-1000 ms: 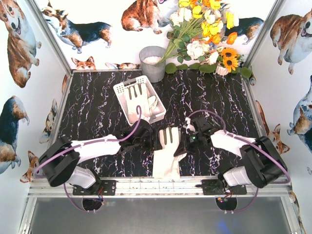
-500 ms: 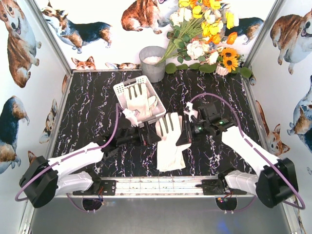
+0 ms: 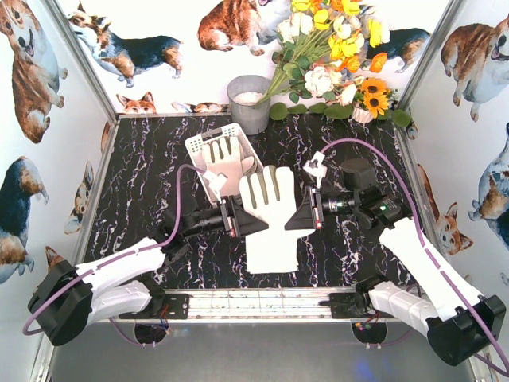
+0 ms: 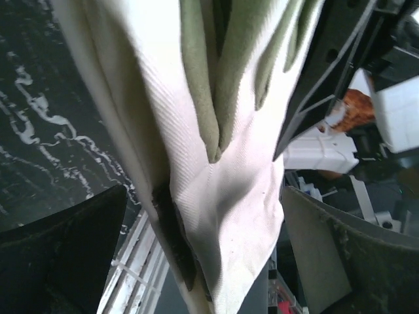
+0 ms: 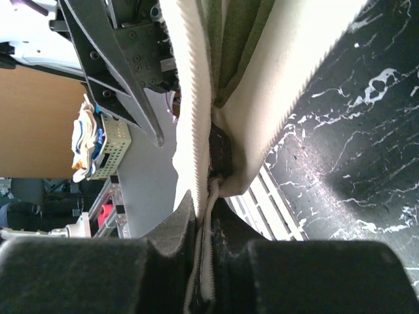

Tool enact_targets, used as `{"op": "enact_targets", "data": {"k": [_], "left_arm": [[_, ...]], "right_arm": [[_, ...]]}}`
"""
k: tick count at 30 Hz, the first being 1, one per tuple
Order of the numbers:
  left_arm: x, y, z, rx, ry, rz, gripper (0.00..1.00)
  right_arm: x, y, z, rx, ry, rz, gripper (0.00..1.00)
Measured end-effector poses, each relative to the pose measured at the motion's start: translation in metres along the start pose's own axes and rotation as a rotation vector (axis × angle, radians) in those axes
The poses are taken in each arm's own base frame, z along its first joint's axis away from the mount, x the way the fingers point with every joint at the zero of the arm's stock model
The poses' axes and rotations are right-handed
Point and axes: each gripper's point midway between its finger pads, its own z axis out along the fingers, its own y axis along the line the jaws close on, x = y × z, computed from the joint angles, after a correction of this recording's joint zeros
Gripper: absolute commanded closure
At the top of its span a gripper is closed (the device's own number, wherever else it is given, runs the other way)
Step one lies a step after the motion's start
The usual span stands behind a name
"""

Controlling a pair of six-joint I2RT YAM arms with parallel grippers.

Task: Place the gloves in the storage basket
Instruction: Pick up the glove from the center of the board, then place the glove in the bin.

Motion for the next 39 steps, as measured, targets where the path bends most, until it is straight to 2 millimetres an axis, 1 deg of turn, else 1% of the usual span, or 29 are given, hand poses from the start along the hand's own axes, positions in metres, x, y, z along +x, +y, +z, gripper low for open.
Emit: {"op": "enact_targets", "data": {"k": [1,3,7,8,10,13,16,18,19,21,24,27,31,34,39], "left_arm": [[0.000,-0.004,0.000,0.022,0.002,0.002,0.22],[0.000,-0.013,-0.002,0.064,0.004,0.009,0.37],[-0.005,-0.030,-0.005,0.126,-0.016,0.025,0.54],[-0.006,-0.033,-0.007,0.136,-0.023,0.029,0.62],[-0.007,-0.037,-0.009,0.154,-0.036,0.037,0.69],[-0.008,-0.036,-0.011,0.156,-0.056,0.029,0.76],[-0.007,-0.031,-0.013,0.147,-0.067,0.018,0.91],[-0.008,-0.030,-0.014,0.142,-0.075,0.016,0.98],[-0.010,-0.030,-0.014,0.136,-0.081,0.017,1.00],[-0.013,-0.027,-0.015,0.114,-0.093,0.020,1.00],[-0.025,-0.017,-0.018,0.037,-0.124,0.032,1.00],[-0.047,-0.009,-0.023,-0.054,-0.169,0.060,1.00],[-0.081,0.004,-0.030,-0.180,-0.218,0.096,1.00],[-0.110,0.026,-0.037,-0.292,-0.247,0.105,1.00],[-0.157,0.058,-0.049,-0.435,-0.256,0.137,1.00]], "right_arm": [[-0.001,0.002,0.000,-0.007,-0.004,-0.004,1.00],[-0.002,0.004,0.000,-0.020,-0.006,-0.007,1.00],[-0.002,0.006,0.000,-0.028,-0.005,-0.003,1.00],[-0.003,0.006,0.000,-0.029,-0.006,-0.005,1.00],[-0.004,0.006,0.000,-0.030,-0.009,-0.009,1.00],[-0.005,0.006,0.001,-0.031,-0.011,-0.012,1.00],[-0.005,0.003,0.002,-0.028,-0.006,-0.006,1.00],[-0.005,0.000,0.004,-0.018,-0.004,0.003,1.00],[-0.006,-0.004,0.005,-0.005,-0.004,0.009,1.00],[-0.009,-0.013,0.008,0.033,0.000,0.030,1.00],[-0.020,-0.025,0.016,0.084,0.013,0.065,1.00],[-0.042,-0.035,0.028,0.130,0.012,0.085,1.00],[-0.077,-0.046,0.045,0.169,0.001,0.087,1.00],[-0.104,-0.057,0.062,0.199,-0.010,0.084,1.00],[-0.148,-0.085,0.096,0.251,-0.028,0.072,1.00]]}}
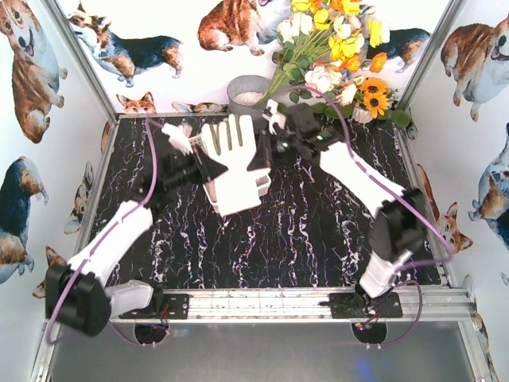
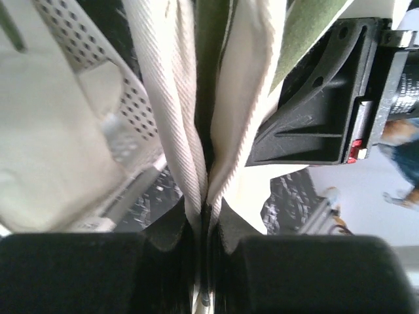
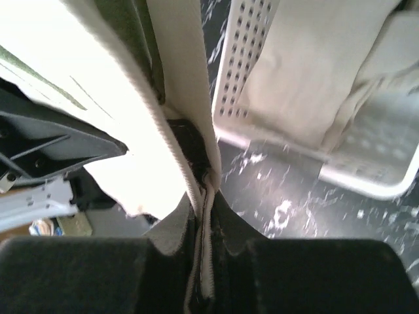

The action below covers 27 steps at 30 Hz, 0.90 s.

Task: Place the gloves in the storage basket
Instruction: Place the glove in the bin.

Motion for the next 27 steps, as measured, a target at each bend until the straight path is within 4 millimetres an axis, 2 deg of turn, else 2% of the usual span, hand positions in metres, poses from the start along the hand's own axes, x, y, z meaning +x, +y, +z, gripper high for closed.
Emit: {"op": "enact_targets", "data": {"k": [5,11,17,22,27], "left_arm": [[-0.035,0.041,0.022,-0.088,0.028,0.049,1.00],[-0.052,0.094,0.047,-0.158,0.100,0.044,1.00],[-0.046,0.124,0.062,-0.189,0.164,0.039,1.00],[-0.030,0.147,0.071,-0.217,0.214,0.030,1.00],[-0.021,0.161,0.077,-0.232,0.246,0.029,1.00]], "right_arm": [[-0.038,-0.022,0.041,0.048,-0.023,-0.016,1.00],[-0.063,-0.049,0.078,0.111,-0.022,-0.032,1.00],[-0.060,-0.075,0.104,0.157,0.024,-0.026,1.00],[-0.049,-0.091,0.114,0.186,0.066,-0.011,1.00],[-0.042,-0.102,0.123,0.209,0.086,-0.006,1.00]]}}
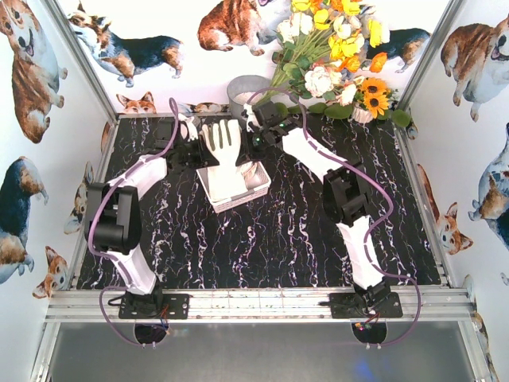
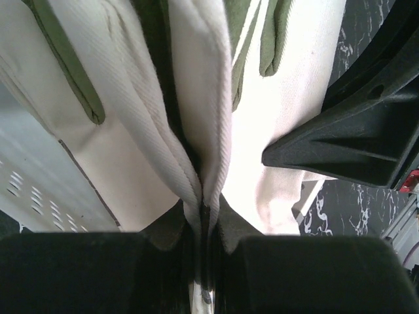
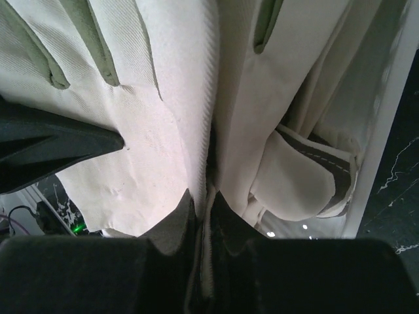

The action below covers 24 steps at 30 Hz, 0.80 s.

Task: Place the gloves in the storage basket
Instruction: Place the glove in the bin.

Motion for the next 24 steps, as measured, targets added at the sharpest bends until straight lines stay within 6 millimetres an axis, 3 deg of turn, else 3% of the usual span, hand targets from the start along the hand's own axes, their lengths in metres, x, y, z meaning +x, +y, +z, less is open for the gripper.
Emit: {"op": "enact_targets", "data": {"k": [21,24], "left_arm": [[0.022,0.043,0.035,-0.103,0.090,-0.011,1.00],[0.020,0.044,0.037,-0.120,0.092,0.000,0.88]], "right_arm": [[0.015,-0.026,0.040,0.085,0.033,-0.035,1.00],[0.013,-0.027,0.040,0.096,0.030,-0.043,1.00]]}}
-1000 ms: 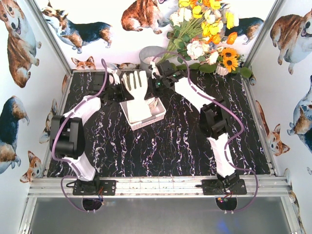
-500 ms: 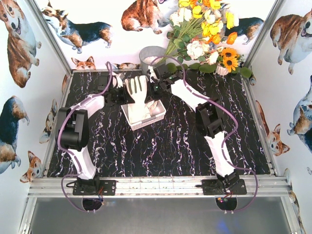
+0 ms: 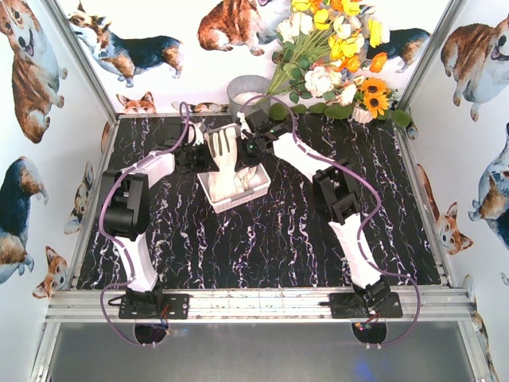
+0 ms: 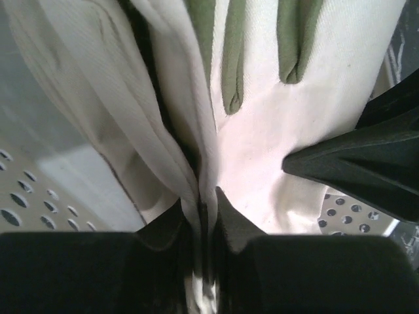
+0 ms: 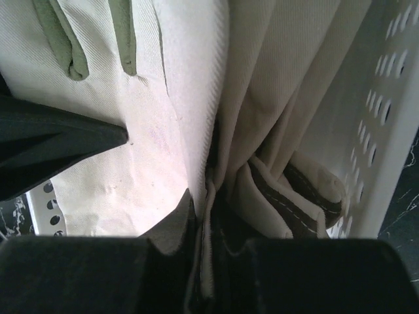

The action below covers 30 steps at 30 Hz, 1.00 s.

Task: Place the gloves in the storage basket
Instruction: Place the glove in the bin.

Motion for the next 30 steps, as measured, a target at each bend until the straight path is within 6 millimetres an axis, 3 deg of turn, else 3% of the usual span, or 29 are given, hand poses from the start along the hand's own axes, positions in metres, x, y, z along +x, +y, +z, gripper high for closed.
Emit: {"op": "enact_targets", "data": {"k": [6,11,14,17,21,30], "left_arm": [[-0.014,0.013,-0.011,-0.098,-0.046,0.038,0.67],[-0.041,0.019,-0.049,-0.212,-0.146,0.097,0.61],[-0.054,0.013,-0.071,-0.236,-0.200,0.132,0.62],[-0.059,0.003,-0.077,-0.214,-0.214,0.155,0.65],[-0.047,-0.004,-0.060,-0.169,-0.152,0.161,0.69],[-0.014,-0.031,0.007,-0.055,0.017,0.195,0.78]], "right_arm": [[0.001,-0.015,0.000,0.066,0.005,-0.016,1.00],[0.000,-0.026,-0.004,0.097,0.008,-0.021,1.00],[-0.001,-0.027,-0.005,0.104,0.007,-0.033,1.00],[-0.001,-0.028,-0.003,0.103,0.012,-0.048,1.00],[-0.002,-0.027,-0.003,0.094,0.018,-0.067,1.00],[-0.001,-0.021,0.003,0.049,0.044,-0.139,1.00]]}}
